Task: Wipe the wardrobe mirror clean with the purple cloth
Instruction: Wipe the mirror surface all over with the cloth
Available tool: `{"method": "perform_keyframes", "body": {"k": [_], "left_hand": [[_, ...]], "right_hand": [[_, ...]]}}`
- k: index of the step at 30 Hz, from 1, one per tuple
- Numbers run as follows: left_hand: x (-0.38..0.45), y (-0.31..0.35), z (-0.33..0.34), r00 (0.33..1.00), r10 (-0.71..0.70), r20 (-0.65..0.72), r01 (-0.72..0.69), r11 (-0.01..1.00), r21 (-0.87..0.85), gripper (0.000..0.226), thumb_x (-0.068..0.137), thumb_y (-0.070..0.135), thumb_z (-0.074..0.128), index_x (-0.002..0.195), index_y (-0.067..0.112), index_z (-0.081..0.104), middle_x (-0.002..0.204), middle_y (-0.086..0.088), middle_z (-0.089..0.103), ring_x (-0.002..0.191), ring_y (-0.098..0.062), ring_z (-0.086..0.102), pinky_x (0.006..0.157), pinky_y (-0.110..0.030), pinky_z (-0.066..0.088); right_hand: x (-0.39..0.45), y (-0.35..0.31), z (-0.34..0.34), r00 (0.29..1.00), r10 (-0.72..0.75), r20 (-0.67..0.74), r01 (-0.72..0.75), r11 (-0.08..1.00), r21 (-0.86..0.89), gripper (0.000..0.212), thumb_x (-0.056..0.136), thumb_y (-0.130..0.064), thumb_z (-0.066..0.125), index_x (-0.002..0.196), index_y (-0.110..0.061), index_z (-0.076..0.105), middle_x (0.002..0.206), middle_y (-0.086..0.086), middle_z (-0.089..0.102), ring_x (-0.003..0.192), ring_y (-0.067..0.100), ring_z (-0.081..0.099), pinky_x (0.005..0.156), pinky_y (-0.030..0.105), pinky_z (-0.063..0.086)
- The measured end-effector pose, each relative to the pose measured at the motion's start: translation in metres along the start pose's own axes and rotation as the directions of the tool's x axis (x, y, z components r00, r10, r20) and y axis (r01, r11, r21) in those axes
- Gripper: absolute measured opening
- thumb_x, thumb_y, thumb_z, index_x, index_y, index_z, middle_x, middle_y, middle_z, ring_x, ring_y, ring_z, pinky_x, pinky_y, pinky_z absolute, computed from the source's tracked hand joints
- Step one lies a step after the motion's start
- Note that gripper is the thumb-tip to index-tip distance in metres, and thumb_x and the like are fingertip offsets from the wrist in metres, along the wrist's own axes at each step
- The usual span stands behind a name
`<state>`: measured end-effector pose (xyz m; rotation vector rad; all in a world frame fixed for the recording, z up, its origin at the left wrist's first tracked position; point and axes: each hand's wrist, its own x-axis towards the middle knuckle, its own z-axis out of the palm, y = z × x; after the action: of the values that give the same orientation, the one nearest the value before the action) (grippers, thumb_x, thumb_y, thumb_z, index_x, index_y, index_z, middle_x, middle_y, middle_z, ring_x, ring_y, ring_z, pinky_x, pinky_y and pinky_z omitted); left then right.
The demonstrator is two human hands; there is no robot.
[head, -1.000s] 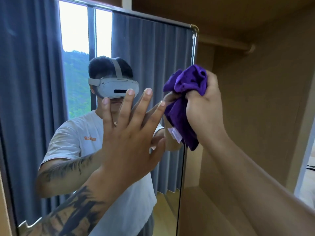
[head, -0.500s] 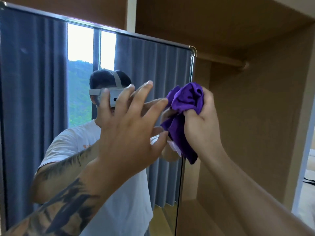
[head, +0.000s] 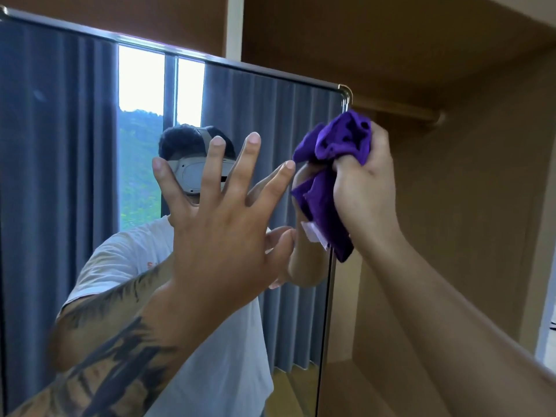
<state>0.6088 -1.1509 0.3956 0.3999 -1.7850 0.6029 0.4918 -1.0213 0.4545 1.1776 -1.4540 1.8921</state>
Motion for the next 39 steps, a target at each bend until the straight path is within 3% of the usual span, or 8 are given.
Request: {"method": "perform_keyframes", "body": {"k": [5,8,14,20,23,30,35,39], "left_hand": [[-0.001,-0.003,0.002,1.000,0.004,-0.018,-0.004,1.000,0.011,0.072,0.094,0.069,0.043,0.160,0.040,0.036,0.173,-0.006,0.021,0.160,-0.038,0.013,0.115,-0.081,-0.002],[-0.001,-0.003,0.004,1.000,0.012,-0.020,-0.012,1.000,0.023,0.073,0.095,0.070,0.040,0.161,0.039,0.035,0.173,-0.008,0.020,0.160,-0.038,0.012,0.115,-0.081,-0.002],[-0.002,-0.002,0.008,0.998,0.012,-0.060,-0.012,1.000,0.001,0.072,0.094,0.067,0.046,0.160,0.040,0.036,0.174,-0.006,0.020,0.161,-0.037,0.011,0.114,-0.082,-0.001],[-0.002,-0.003,0.008,0.998,0.007,-0.066,-0.006,1.000,0.003,0.072,0.095,0.069,0.043,0.160,0.039,0.038,0.173,-0.007,0.021,0.160,-0.038,0.013,0.114,-0.082,0.000],[0.000,-0.002,0.004,0.998,0.000,-0.056,0.000,1.000,0.007,0.072,0.093,0.069,0.044,0.159,0.038,0.040,0.173,-0.007,0.023,0.159,-0.039,0.015,0.114,-0.081,-0.001],[0.009,0.002,-0.010,0.998,-0.052,-0.023,0.051,0.998,-0.023,0.069,0.084,0.063,0.054,0.149,0.041,0.050,0.166,-0.005,0.036,0.152,-0.039,0.030,0.114,-0.077,0.005],[0.008,-0.008,-0.018,0.999,-0.045,0.006,0.045,0.999,-0.005,0.065,0.088,0.063,0.054,0.149,0.043,0.049,0.167,-0.004,0.034,0.152,-0.035,0.031,0.114,-0.072,0.012],[0.024,-0.024,-0.022,0.999,-0.039,0.005,0.038,0.998,0.052,0.072,0.087,0.071,0.048,0.155,0.046,0.041,0.171,-0.005,0.025,0.155,-0.037,0.022,0.113,-0.075,0.008]], "right_hand": [[-0.021,0.008,-0.001,1.000,-0.002,0.011,0.002,1.000,0.013,0.050,0.103,-0.014,0.055,0.146,-0.037,0.045,0.110,-0.030,0.064,0.096,-0.002,0.068,0.071,0.010,0.051],[-0.043,0.019,-0.006,0.999,0.019,0.047,-0.021,0.999,0.028,0.047,0.102,-0.019,0.059,0.141,-0.043,0.047,0.113,-0.025,0.067,0.096,0.003,0.071,0.073,0.019,0.056],[0.013,-0.006,-0.004,0.998,-0.002,0.070,0.004,1.000,-0.030,0.054,0.099,-0.013,0.057,0.145,-0.040,0.043,0.100,-0.042,0.062,0.094,-0.012,0.065,0.069,0.012,0.055],[-0.029,0.009,0.004,1.000,-0.027,0.011,0.027,1.000,-0.003,0.054,0.104,-0.021,0.058,0.152,-0.036,0.037,0.126,-0.018,0.062,0.108,0.003,0.066,0.085,0.021,0.058],[-0.043,0.015,0.003,0.999,-0.027,0.022,0.027,0.999,-0.025,0.054,0.105,-0.019,0.057,0.152,-0.036,0.037,0.128,-0.017,0.060,0.113,0.004,0.064,0.091,0.025,0.056],[0.015,-0.015,0.008,0.999,-0.045,-0.020,0.044,0.998,-0.052,0.056,0.101,-0.008,0.051,0.152,-0.028,0.038,0.122,-0.011,0.062,0.102,0.002,0.065,0.079,0.014,0.053],[-0.026,0.000,0.009,0.999,-0.035,-0.015,0.033,0.993,-0.116,0.061,0.104,-0.012,0.053,0.157,-0.028,0.029,0.138,0.003,0.057,0.118,0.024,0.063,0.096,0.043,0.058],[-0.011,-0.008,0.006,0.999,-0.036,-0.012,0.033,0.981,-0.189,0.061,0.101,-0.012,0.052,0.156,-0.028,0.031,0.137,0.002,0.057,0.119,0.022,0.061,0.101,0.047,0.054]]}}
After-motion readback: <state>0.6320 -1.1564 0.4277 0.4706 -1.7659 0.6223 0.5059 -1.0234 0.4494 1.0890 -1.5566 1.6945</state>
